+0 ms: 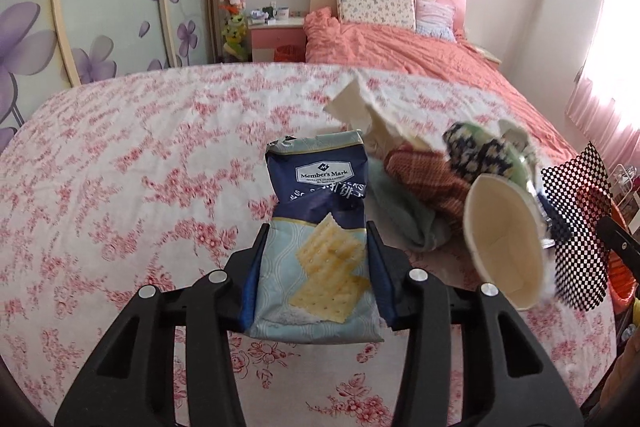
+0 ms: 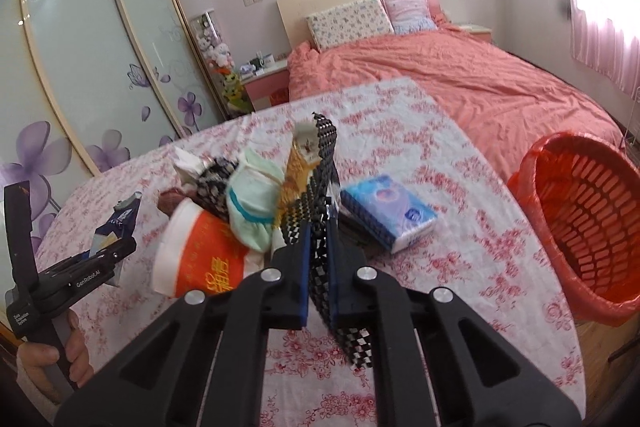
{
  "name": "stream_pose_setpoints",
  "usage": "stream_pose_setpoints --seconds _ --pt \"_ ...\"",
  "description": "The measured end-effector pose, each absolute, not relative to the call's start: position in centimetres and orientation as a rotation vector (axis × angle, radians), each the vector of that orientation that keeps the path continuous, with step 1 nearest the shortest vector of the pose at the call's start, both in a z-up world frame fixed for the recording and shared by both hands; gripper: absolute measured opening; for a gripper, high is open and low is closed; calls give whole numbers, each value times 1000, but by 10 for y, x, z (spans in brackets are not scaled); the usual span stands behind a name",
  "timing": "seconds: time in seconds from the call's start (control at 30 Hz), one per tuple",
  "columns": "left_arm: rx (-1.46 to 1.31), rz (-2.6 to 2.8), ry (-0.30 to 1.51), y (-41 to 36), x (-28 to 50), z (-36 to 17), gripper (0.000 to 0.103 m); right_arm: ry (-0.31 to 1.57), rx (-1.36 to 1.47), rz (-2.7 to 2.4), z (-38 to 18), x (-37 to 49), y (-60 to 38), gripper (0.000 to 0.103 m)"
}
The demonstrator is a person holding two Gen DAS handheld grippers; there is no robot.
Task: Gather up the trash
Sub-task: 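Carry both held items over the orange basket and open both tools to drop them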
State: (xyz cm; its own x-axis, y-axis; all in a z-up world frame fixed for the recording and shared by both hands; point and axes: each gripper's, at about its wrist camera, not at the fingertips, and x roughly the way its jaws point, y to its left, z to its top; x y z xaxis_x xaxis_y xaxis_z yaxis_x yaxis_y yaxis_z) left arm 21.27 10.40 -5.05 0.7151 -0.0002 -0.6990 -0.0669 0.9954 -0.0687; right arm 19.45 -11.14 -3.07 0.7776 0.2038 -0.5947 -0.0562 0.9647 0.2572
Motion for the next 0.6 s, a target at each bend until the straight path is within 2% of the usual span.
stream_pose_setpoints --seconds 0.27,0.6 --pt "-88 1 727 89 202 -21 46 593 226 131 -4 175 -122 8" --pt "-67 -136 667 35 185 18 46 516 238 30 21 150 -173 8"
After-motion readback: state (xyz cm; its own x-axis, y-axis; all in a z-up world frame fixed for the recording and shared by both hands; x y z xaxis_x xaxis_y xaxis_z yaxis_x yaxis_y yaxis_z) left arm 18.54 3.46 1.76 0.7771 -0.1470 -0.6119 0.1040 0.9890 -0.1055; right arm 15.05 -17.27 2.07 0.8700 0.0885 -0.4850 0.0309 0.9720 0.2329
